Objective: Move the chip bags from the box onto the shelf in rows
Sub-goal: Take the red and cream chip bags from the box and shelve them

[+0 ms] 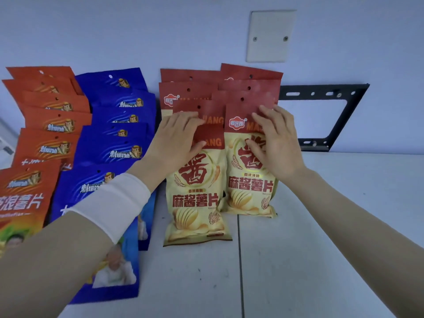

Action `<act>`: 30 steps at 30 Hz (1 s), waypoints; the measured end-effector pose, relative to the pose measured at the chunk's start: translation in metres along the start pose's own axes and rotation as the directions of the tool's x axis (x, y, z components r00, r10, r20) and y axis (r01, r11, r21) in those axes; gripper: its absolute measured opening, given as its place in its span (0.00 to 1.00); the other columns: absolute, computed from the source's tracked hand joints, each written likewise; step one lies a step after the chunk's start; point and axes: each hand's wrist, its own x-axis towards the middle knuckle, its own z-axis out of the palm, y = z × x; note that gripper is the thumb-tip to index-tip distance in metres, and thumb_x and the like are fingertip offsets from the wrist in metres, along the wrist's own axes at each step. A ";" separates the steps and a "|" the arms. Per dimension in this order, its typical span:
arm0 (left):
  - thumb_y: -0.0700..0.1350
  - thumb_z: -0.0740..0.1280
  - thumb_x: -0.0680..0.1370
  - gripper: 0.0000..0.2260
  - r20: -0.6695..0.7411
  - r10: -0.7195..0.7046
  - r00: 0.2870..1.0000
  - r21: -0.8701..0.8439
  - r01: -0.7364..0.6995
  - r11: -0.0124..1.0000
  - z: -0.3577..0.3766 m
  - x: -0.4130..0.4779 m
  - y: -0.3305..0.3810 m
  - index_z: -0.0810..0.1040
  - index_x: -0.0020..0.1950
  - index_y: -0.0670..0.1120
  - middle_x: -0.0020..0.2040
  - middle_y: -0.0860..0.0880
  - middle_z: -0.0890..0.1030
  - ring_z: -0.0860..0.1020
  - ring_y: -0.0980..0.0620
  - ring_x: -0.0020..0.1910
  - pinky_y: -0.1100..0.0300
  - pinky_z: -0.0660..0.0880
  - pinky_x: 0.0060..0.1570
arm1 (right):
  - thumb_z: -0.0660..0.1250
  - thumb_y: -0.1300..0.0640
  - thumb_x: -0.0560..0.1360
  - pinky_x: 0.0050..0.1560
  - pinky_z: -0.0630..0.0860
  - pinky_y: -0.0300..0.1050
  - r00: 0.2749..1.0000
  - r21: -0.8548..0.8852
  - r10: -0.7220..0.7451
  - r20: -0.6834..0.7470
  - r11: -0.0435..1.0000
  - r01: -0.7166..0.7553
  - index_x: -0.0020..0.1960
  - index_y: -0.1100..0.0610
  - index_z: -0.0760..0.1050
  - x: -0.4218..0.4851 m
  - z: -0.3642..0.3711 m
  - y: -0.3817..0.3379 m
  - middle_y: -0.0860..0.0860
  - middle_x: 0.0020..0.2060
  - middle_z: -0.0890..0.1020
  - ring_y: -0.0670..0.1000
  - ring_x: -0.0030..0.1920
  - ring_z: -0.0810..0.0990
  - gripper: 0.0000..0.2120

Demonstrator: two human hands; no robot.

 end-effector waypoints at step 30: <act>0.55 0.54 0.80 0.30 0.052 0.849 0.526 -0.384 -0.774 0.504 -0.062 -0.224 0.338 0.47 0.77 0.45 0.77 0.44 0.45 0.42 0.47 0.76 0.50 0.39 0.73 | 0.57 0.46 0.76 0.71 0.58 0.58 0.546 -0.515 0.830 -0.112 0.421 -0.746 0.69 0.64 0.65 -0.430 -0.290 -0.193 0.60 0.69 0.67 0.61 0.71 0.62 0.28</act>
